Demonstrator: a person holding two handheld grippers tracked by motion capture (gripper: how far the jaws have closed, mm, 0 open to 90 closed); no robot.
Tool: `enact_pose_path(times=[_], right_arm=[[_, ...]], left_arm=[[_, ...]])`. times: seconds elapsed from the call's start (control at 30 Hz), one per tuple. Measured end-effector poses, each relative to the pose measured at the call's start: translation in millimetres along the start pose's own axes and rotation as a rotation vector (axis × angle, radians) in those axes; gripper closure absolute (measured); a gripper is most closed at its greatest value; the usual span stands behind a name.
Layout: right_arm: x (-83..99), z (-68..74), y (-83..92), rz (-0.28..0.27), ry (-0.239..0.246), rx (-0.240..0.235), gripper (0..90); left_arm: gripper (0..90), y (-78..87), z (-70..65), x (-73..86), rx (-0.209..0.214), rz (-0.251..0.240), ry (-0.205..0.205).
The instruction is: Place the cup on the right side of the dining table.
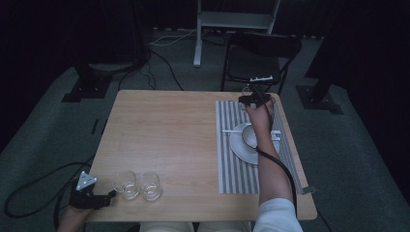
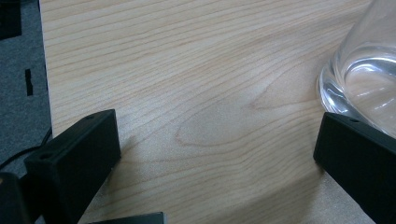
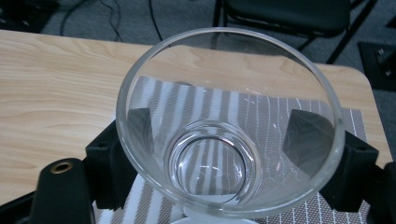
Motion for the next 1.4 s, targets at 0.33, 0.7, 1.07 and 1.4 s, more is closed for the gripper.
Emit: enact_pose_path(times=[0.33, 0.7, 1.07, 1.4], right_arm=[[21.1, -14.4, -36.6, 0.113, -0.05, 0.038, 19.5], [31.9, -21.5, -47.1, 0.172, -0.082, 0.021, 18.7], [26.3, -21.0, -26.4, 0.148, -0.113, -0.039, 11.6], [29.5, -13.4, 3.7, 0.076, -0.06, -0.065, 11.6]], left_arm=[[0.8, 0.0, 0.0, 0.0, 0.0, 0.0, 0.0], [0.8, 0.0, -0.1, 0.0, -0.003, 0.0, 0.002], [0.8, 0.0, -0.1, 0.0, -0.003, 0.0, 0.002], [0.8, -0.1, -0.1, -0.1, -0.004, 0.001, 0.003]])
Point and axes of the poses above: each handheld gripper's, and its own axes: y roughly backward along the jaws, x roughly out of its underside, z roughly to its left, the point moved 8 cm from there along -y, roughly forward along the jaws, and after that the axes turned 12 degrees about -x, right-handed, at the moved point
